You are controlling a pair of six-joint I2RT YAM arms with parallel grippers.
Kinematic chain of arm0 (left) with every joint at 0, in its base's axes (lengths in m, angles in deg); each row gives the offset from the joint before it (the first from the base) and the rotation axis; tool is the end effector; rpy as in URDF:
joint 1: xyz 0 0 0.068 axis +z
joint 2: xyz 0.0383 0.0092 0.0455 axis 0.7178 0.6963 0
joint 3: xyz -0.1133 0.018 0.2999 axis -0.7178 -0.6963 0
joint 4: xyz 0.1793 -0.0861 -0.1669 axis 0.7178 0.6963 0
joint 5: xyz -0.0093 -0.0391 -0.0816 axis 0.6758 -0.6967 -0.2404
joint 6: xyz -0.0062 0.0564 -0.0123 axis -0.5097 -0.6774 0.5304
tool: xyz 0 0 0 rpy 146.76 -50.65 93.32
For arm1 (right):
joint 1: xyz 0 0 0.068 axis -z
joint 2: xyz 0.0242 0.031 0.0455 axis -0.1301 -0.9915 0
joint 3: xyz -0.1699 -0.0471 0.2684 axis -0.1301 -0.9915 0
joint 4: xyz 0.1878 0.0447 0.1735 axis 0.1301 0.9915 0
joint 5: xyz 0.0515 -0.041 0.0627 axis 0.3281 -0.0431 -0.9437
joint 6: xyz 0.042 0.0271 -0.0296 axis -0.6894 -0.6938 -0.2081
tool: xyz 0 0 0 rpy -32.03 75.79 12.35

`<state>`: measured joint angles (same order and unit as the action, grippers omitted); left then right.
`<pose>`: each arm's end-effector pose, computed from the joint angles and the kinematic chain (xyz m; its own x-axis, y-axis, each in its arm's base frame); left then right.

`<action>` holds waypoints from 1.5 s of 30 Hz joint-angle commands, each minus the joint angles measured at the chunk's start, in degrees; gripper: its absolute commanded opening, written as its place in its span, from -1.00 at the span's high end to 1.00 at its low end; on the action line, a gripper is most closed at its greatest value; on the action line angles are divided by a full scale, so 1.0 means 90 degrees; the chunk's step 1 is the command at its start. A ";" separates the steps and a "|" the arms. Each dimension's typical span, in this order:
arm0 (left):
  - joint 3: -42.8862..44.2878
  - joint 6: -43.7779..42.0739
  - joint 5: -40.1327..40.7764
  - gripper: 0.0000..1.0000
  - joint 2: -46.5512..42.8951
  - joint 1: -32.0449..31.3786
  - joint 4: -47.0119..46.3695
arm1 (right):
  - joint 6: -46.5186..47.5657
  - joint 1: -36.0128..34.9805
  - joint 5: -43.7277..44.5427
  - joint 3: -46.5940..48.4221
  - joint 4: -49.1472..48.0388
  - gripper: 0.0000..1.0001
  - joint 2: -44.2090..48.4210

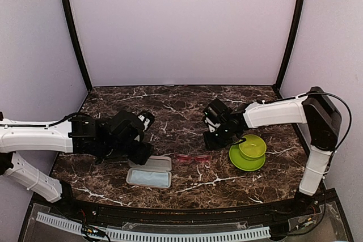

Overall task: Organize the sunglasses
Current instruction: Pick up the right temple of the sunglasses from the center of the board.

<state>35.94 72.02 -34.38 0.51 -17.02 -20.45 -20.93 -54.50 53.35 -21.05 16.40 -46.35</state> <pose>0.1303 -0.2197 0.3029 -0.5849 0.3603 -0.7267 0.5204 0.8539 0.0045 0.2613 0.2778 0.2121 -0.8840 -0.2486 -0.3960 -0.3381 0.9249 0.1740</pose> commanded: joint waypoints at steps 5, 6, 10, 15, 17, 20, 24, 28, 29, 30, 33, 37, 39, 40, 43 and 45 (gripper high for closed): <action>0.0108 -0.0007 -0.0088 -0.35 -0.0003 0.0012 -0.0107 | 0.0011 0.0042 0.0171 0.0045 0.0028 0.79 -0.0066; 0.0108 -0.0007 -0.0097 -0.36 0.0003 0.0009 -0.0114 | 0.0014 0.0046 0.0227 0.0050 0.0048 0.82 -0.0048; 0.0127 -0.0004 -0.0126 -0.35 0.0025 0.0019 -0.0137 | 0.0007 0.0048 0.0355 0.0071 0.0106 0.90 -0.0025; 0.0137 -0.0028 -0.0136 -0.36 0.0055 0.0008 -0.0190 | 0.0033 0.0042 0.0568 0.0190 0.0261 0.98 0.0085; 0.0158 -0.0057 -0.0161 -0.36 0.0089 0.0014 -0.0255 | 0.0057 0.0040 0.0705 0.0248 0.0338 1.00 0.0213; 0.0202 -0.0103 -0.0283 -0.37 0.0124 0.0016 -0.0498 | 0.0191 0.0040 0.0896 0.0304 0.0387 1.00 0.0426; 0.0160 -0.0104 -0.0916 -0.37 0.0116 0.0172 -0.1180 | 0.0450 -0.0041 0.1122 0.0183 0.0190 1.00 0.0787; 0.0050 0.0012 -0.1623 -0.37 0.0155 0.0371 -0.1929 | 0.0678 -0.0246 0.1317 -0.0092 -0.0221 1.00 0.1156; 0.0050 0.0055 -0.1727 -0.37 0.0191 0.0405 -0.2069 | 0.0702 -0.0292 0.1370 -0.0148 -0.0306 1.00 0.1251; 0.0066 0.0090 -0.1832 -0.37 0.0222 0.0445 -0.2206 | 0.0721 -0.0341 0.1412 -0.0154 -0.0411 1.00 0.1313; 0.0100 0.0289 -0.2207 -0.35 0.0299 0.0633 -0.2534 | 0.0808 -0.0450 0.1489 -0.0484 -0.0710 1.00 0.1493; -0.0046 0.0666 -0.2871 -0.23 0.0272 0.1001 -0.3123 | 0.0910 -0.0614 0.1701 -0.0774 -0.1164 1.00 0.1941; -0.0059 0.0763 -0.3048 -0.14 0.0318 0.1098 -0.3256 | 0.0950 -0.0657 0.1690 -0.0937 -0.1410 1.00 0.2099; -0.0037 0.0768 -0.3067 -0.10 0.0362 0.1125 -0.3280 | 0.0962 -0.0668 0.1687 -0.0991 -0.1489 1.00 0.2151; 0.0061 0.0788 -0.3089 0.02 0.0549 0.1174 -0.3259 | 0.0996 -0.0692 0.1628 -0.1108 -0.1621 1.00 0.2266; 0.0118 0.0797 -0.3116 0.10 0.0677 0.1187 -0.3324 | 0.1019 -0.0712 0.1595 -0.1150 -0.1699 1.00 0.2323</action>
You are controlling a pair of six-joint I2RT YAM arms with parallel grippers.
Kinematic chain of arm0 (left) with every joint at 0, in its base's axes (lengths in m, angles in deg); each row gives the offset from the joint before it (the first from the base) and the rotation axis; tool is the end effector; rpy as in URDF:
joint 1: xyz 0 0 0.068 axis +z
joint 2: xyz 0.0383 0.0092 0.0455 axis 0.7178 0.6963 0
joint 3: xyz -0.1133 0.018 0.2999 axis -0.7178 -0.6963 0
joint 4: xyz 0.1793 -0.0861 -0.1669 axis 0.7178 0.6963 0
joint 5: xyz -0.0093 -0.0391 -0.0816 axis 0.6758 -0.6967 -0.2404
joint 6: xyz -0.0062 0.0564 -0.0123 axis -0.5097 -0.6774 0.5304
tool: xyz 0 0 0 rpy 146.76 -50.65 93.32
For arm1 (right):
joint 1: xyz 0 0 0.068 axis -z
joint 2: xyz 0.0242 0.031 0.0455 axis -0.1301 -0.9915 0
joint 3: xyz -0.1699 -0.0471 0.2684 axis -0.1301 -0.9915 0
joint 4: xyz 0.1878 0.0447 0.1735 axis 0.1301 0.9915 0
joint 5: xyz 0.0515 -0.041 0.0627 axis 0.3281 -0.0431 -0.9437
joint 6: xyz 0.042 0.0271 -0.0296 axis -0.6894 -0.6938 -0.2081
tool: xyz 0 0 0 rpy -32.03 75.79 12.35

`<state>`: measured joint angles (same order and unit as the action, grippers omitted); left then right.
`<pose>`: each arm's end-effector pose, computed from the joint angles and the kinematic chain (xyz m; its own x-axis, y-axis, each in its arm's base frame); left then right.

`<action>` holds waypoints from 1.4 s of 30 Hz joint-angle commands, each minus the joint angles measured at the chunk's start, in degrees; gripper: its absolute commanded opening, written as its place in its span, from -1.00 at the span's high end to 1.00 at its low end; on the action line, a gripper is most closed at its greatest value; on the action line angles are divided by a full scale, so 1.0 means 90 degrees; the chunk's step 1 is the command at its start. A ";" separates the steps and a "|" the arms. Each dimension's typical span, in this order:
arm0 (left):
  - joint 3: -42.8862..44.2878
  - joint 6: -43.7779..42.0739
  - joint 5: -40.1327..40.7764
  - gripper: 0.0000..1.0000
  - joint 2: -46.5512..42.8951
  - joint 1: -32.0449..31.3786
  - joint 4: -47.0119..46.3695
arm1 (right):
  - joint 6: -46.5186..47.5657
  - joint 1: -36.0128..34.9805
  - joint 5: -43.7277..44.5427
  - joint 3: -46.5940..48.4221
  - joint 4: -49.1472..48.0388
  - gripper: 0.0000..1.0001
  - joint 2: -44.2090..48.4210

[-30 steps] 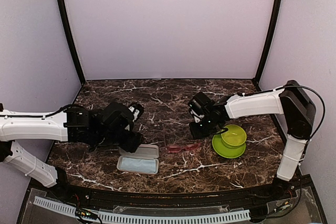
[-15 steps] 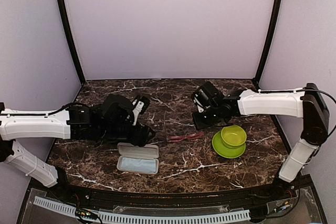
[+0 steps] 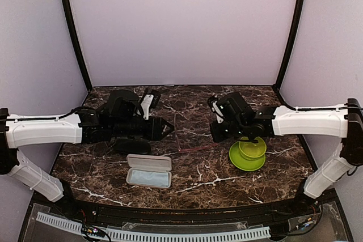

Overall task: Organize the sunglasses
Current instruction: Pick up the right temple of the sunglasses from the center of the board, then fold the left temple of the sunglasses on the sunglasses.

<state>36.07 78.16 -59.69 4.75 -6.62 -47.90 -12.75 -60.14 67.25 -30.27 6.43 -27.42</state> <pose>0.1838 -0.2429 0.3262 -0.6180 0.0141 -0.7860 0.5952 0.6616 -0.4561 0.2054 0.2500 0.2865 -0.6243 -0.2679 -0.7338 -0.4546 0.8885 0.0625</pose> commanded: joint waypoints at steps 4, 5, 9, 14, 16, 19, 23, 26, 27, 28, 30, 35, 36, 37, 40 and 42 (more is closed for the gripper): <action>0.0223 0.0083 -0.0396 0.24 0.0427 0.0051 -0.0412 | 0.0133 -0.0124 0.0007 -0.0171 -0.0667 1.00 0.0257; 0.0262 0.0073 -0.0412 0.28 0.0484 0.0051 -0.0418 | 0.0133 -0.0130 0.0006 -0.0179 -0.0680 1.00 0.0263; 0.0352 0.0024 -0.0504 0.43 0.0682 0.0060 -0.0489 | 0.0117 -0.0135 -0.0036 -0.0236 -0.0757 1.00 0.0323; 0.0435 -0.0001 -0.0708 0.58 0.0946 0.0060 -0.0523 | 0.0084 -0.0145 -0.0160 -0.0278 -0.0839 1.00 0.0356; 0.0462 -0.0018 -0.0801 0.64 0.1037 0.0056 -0.0544 | 0.0068 -0.0145 -0.0193 -0.0276 -0.0853 1.00 0.0339; 0.0510 -0.0054 -0.0911 0.71 0.1156 0.0061 -0.0548 | 0.0025 -0.0145 -0.0205 -0.0302 -0.0895 1.00 0.0336; 0.0523 -0.0070 -0.1024 0.77 0.1242 0.0054 -0.0499 | -0.0101 -0.0145 -0.0085 -0.0281 -0.0839 1.00 0.0329; 0.0534 -0.0102 -0.1211 0.78 0.1317 0.0057 -0.0502 | -0.0211 -0.0147 0.0021 -0.0185 -0.0696 1.00 0.0264; 0.0559 -0.0126 -0.1278 0.78 0.1364 0.0054 -0.0486 | -0.0232 -0.0145 0.0018 -0.0182 -0.0716 1.00 0.0272; 0.0583 -0.0152 -0.1336 0.78 0.1412 0.0051 -0.0457 | -0.0246 -0.0145 -0.0002 -0.0187 -0.0744 1.00 0.0282; 0.0627 -0.0193 -0.1492 0.78 0.1500 0.0052 -0.0438 | -0.0275 -0.0145 -0.0044 -0.0206 -0.0810 1.00 0.0312; 0.0812 -0.0288 -0.1936 0.78 0.1774 0.0051 -0.0406 | -0.0352 -0.0145 -0.0072 -0.0254 -0.0884 1.00 0.0378; 0.0854 -0.0301 -0.2031 0.79 0.1832 0.0051 -0.0378 | -0.0375 -0.0145 -0.0077 -0.0269 -0.0903 1.00 0.0400; 0.0880 -0.0309 -0.2099 0.78 0.1877 0.0051 -0.0363 | -0.0390 -0.0146 -0.0081 -0.0291 -0.0927 1.00 0.0411; 0.0919 -0.0313 -0.2261 0.79 0.1964 0.0051 -0.0382 | -0.0418 -0.0145 -0.0090 -0.0315 -0.0948 1.00 0.0415; 0.0934 -0.0344 -0.2351 0.78 0.1999 0.0041 -0.0397 | -0.0423 -0.0145 -0.0115 -0.0326 -0.0970 1.00 0.0396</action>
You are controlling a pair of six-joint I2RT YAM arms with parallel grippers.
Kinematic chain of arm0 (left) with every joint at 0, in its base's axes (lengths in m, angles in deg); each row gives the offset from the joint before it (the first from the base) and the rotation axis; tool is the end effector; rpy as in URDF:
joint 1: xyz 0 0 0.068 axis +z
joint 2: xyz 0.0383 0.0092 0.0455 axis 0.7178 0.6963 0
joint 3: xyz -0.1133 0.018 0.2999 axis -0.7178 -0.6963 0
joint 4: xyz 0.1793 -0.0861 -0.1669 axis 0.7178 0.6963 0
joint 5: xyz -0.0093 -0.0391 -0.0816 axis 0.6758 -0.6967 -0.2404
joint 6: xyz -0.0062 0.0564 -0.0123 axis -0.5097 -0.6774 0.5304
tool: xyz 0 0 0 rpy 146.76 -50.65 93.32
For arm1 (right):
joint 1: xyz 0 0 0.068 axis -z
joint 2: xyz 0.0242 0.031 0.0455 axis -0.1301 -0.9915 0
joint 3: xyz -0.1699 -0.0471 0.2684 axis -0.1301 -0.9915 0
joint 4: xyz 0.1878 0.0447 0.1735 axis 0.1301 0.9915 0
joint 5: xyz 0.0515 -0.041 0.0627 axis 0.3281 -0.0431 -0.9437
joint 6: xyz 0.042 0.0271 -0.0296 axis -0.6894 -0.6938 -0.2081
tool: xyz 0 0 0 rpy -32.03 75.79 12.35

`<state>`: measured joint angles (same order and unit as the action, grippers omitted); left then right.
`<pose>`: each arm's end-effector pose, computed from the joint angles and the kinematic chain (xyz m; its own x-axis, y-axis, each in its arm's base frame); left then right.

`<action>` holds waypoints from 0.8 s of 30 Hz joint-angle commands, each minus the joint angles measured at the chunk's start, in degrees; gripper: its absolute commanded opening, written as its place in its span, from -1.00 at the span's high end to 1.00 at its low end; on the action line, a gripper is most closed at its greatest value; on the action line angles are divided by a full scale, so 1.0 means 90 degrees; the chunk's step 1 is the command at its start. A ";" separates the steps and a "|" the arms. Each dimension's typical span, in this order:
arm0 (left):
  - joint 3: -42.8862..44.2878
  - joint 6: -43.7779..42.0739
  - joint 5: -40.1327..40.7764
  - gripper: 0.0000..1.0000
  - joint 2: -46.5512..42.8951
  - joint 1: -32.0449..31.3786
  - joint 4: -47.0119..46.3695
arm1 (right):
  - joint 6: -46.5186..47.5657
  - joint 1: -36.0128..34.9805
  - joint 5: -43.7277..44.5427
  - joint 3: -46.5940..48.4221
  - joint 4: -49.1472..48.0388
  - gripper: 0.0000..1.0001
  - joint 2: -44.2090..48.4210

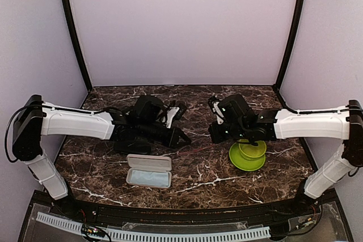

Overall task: Organize the sunglasses
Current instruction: Fold the left temple of the sunglasses on the sunglasses.

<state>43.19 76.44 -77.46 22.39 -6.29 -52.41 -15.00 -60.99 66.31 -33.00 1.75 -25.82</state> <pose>0.2217 -0.3093 0.2784 -0.7002 0.2060 -0.6835 0.6804 0.4825 -0.5516 0.1982 0.2493 0.2861 -0.6147 -0.2077 -0.7609 -0.4568 0.8802 0.1288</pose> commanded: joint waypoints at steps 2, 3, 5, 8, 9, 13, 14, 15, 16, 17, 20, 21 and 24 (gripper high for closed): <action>0.0174 -0.0186 -0.0541 0.78 0.0078 0.0005 0.0096 | -0.0173 -0.0050 -0.0057 -0.0032 -0.0497 1.00 0.0201; 0.0184 -0.0211 -0.0613 0.78 0.0094 0.0005 0.0085 | -0.0168 -0.0050 -0.0078 -0.0034 -0.0511 1.00 0.0182; 0.0217 -0.0259 -0.0764 0.76 0.0134 0.0000 0.0083 | -0.0164 -0.0055 -0.0084 -0.0031 -0.0515 1.00 0.0146; 0.0267 -0.0328 -0.0928 0.71 0.0175 -0.0005 0.0113 | -0.0159 -0.0060 -0.0085 -0.0034 -0.0522 1.00 0.0110; 0.0269 -0.0347 -0.0950 0.70 0.0175 -0.0005 0.0127 | -0.0154 -0.0060 -0.0094 -0.0034 -0.0521 1.00 0.0105; 0.0262 -0.0407 -0.0771 0.52 0.0066 -0.0005 0.0148 | -0.0009 -0.0096 -0.0113 -0.0094 -0.0524 1.00 0.0101; 0.0225 -0.0408 -0.0700 0.46 0.0007 -0.0005 0.0103 | 0.0056 -0.0114 -0.0128 -0.0114 -0.0516 1.00 0.0092; 0.0184 -0.0413 -0.0621 0.39 -0.0059 -0.0005 0.0038 | 0.0140 -0.0138 -0.0133 -0.0137 -0.0509 1.00 0.0082; 0.0131 -0.0410 -0.0531 0.32 -0.0127 -0.0003 -0.0075 | 0.0224 -0.0177 -0.0134 -0.0166 -0.0504 1.00 0.0072; 0.0083 -0.0394 -0.0444 0.26 -0.0187 -0.0005 -0.0147 | 0.0302 -0.0196 -0.0134 -0.0194 -0.0508 1.00 0.0066; 0.0028 -0.0373 -0.0308 0.10 -0.0236 0.0000 -0.0216 | 0.0465 -0.0313 -0.0094 -0.0270 -0.0529 1.00 0.0052; 0.0046 -0.0363 -0.0297 0.05 -0.0208 0.0003 -0.0178 | 0.0491 -0.0343 -0.0073 -0.0297 -0.0568 1.00 0.0052; 0.0090 -0.0220 -0.0367 -0.09 -0.0149 0.0005 -0.0093 | 0.0540 -0.0421 0.0051 -0.0432 -0.0739 1.00 0.0136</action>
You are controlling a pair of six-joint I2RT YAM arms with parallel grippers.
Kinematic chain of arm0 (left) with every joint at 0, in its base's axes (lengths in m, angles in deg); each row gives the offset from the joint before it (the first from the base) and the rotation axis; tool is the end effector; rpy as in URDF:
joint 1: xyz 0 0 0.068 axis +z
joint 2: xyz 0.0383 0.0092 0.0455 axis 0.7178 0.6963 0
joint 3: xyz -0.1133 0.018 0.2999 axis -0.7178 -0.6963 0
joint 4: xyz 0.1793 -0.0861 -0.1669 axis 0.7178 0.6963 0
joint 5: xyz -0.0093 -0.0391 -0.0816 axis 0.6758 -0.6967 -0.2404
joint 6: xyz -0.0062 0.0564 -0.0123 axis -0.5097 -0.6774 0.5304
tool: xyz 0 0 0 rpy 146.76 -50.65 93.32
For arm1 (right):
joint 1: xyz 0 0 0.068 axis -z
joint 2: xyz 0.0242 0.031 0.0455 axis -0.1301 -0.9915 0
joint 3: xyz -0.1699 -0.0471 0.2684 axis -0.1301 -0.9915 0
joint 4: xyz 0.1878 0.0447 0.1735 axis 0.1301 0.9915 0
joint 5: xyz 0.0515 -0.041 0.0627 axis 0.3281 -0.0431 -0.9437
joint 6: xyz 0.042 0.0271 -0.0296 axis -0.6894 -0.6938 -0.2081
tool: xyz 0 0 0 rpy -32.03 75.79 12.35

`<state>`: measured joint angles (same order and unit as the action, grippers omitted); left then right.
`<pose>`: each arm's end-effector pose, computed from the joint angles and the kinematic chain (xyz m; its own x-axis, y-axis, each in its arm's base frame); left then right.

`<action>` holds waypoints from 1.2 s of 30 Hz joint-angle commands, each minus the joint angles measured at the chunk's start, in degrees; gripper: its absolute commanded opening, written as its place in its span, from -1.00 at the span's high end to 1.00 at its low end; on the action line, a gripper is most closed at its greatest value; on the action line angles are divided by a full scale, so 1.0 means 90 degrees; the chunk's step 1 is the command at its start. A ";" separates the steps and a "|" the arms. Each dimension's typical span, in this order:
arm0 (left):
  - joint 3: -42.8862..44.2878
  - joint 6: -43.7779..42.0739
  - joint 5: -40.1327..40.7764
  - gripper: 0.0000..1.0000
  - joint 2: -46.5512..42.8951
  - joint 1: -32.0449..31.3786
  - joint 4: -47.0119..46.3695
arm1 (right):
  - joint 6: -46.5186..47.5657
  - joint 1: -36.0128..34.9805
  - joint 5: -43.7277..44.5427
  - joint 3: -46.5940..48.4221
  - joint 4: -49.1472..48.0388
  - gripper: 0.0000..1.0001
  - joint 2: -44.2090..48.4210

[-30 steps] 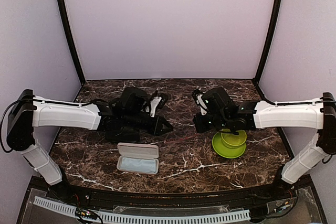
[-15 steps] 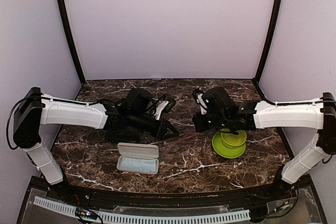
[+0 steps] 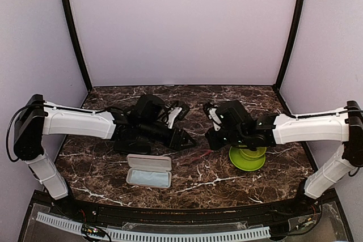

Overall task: Organize the sunglasses
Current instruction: Fold the left temple of the sunglasses on the sunglasses, then pass from the right arm to the left

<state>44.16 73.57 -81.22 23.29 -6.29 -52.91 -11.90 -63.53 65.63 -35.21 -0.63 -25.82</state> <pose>0.2226 -0.3146 0.2797 -0.6660 0.2476 -0.7036 0.7290 0.4158 -0.5437 0.1853 0.2562 0.2769 -0.5784 -0.2807 -0.7659 -0.5344 0.8398 0.0958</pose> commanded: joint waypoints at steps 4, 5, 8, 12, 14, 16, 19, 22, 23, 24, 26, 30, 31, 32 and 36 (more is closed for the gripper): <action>-0.0120 0.0371 -0.0188 -0.22 -0.0332 0.0005 0.0030 | 0.0366 -0.0255 0.0285 -0.0478 -0.0909 1.00 0.0309; -0.0164 0.0430 -0.0259 -0.22 -0.0375 0.0005 0.0030 | 0.0399 -0.0278 0.0300 -0.0539 -0.1001 1.00 0.0344; -0.0204 0.0557 -0.0594 -0.23 -0.0402 0.0012 0.0089 | 0.0499 -0.0311 0.0323 -0.0599 -0.1119 1.00 0.0374; -0.0329 0.0810 -0.1041 -0.24 -0.0335 0.0014 -0.0013 | 0.0574 -0.0342 0.0357 -0.0590 -0.1148 1.00 0.0391; -0.0466 0.0943 -0.1110 -0.26 -0.0335 0.0014 -0.0203 | 0.0576 -0.0344 0.0379 -0.0587 -0.1157 1.00 0.0402; -0.0564 0.1034 -0.1158 -0.28 -0.0335 0.0014 -0.0360 | 0.0576 -0.0344 0.0378 -0.0578 -0.1167 1.00 0.0405; -0.0658 0.1108 -0.1155 -0.31 -0.0309 0.0014 -0.0458 | 0.0576 -0.0354 0.0366 -0.0551 -0.1181 1.00 0.0403; -0.0695 0.1149 -0.1171 -0.35 -0.0282 0.0014 -0.0493 | 0.0576 -0.0354 0.0361 -0.0546 -0.1175 1.00 0.0379; -0.0712 0.1147 -0.1188 -0.35 -0.0271 0.0014 -0.0505 | 0.0576 -0.0354 0.0361 -0.0550 -0.1177 1.00 0.0383; -0.0727 0.1161 -0.1192 -0.34 -0.0269 0.0014 -0.0529 | 0.0568 -0.0354 0.0361 -0.0556 -0.1171 1.00 0.0383; -0.0750 0.1172 -0.1233 -0.28 -0.0268 0.0014 -0.0543 | 0.0552 -0.0360 0.0359 -0.0559 -0.1167 1.00 0.0374; -0.0783 0.1219 -0.1319 -0.10 -0.0229 0.0014 -0.0541 | 0.0508 -0.0372 0.0381 -0.0597 -0.1185 1.00 0.0382; -0.0798 0.1232 -0.1317 -0.09 -0.0223 0.0014 -0.0521 | 0.0507 -0.0369 0.0388 -0.0604 -0.1194 1.00 0.0397; -0.0819 0.1241 -0.1306 -0.09 -0.0227 0.0014 -0.0517 | 0.0507 -0.0381 0.0390 -0.0609 -0.1196 1.00 0.0407; -0.0853 0.1253 -0.1311 -0.10 -0.0238 0.0024 -0.0497 | 0.0498 -0.0408 0.0410 -0.0628 -0.1201 1.00 0.0423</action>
<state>37.56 84.57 -91.97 22.54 -6.29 -56.80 -7.31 -66.39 68.08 -40.37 -8.50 -23.75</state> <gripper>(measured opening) 0.549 0.017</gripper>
